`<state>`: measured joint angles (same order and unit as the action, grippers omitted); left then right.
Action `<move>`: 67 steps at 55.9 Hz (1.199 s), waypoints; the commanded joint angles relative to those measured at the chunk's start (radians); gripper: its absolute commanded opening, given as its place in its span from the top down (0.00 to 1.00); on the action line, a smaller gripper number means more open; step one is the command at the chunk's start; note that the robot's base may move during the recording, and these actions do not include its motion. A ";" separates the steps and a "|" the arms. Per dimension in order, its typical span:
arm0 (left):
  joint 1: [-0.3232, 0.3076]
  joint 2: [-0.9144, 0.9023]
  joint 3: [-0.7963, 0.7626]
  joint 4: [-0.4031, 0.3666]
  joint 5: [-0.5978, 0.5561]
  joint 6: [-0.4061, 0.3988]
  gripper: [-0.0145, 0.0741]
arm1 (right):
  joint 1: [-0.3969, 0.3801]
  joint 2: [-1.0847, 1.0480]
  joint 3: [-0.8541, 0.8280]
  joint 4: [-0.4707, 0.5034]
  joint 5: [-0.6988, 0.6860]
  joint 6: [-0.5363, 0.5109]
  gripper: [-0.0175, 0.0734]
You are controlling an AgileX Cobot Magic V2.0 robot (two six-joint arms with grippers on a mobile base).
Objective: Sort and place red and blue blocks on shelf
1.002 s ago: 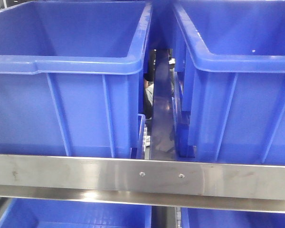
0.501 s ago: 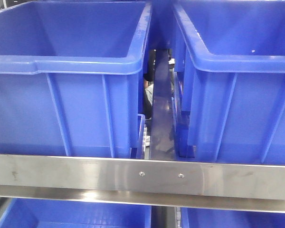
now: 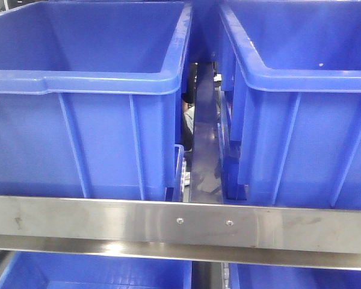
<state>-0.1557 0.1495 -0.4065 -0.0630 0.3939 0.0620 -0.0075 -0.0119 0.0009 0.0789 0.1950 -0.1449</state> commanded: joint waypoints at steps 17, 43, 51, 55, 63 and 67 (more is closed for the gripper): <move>0.000 0.009 -0.027 -0.007 -0.083 -0.007 0.75 | 0.001 -0.012 0.030 -0.106 -0.239 0.131 0.74; 0.000 0.009 -0.027 -0.007 -0.083 -0.007 0.75 | 0.002 -0.012 0.030 -0.105 -0.239 0.131 0.74; 0.000 0.009 -0.027 -0.007 -0.083 -0.007 0.75 | 0.002 -0.012 0.030 -0.105 -0.239 0.131 0.74; 0.000 0.009 -0.027 -0.007 -0.083 -0.007 0.75 | 0.002 -0.012 0.030 -0.105 -0.239 0.131 0.74; 0.000 0.009 -0.027 -0.007 -0.083 -0.007 0.75 | 0.002 -0.012 0.030 -0.105 -0.239 0.131 0.74; 0.000 0.009 -0.027 -0.007 -0.083 -0.007 0.75 | 0.002 -0.012 0.030 -0.105 -0.239 0.131 0.74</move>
<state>-0.1557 0.1495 -0.4065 -0.0630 0.3939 0.0620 -0.0060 -0.0119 0.0296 -0.0136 0.0508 -0.0130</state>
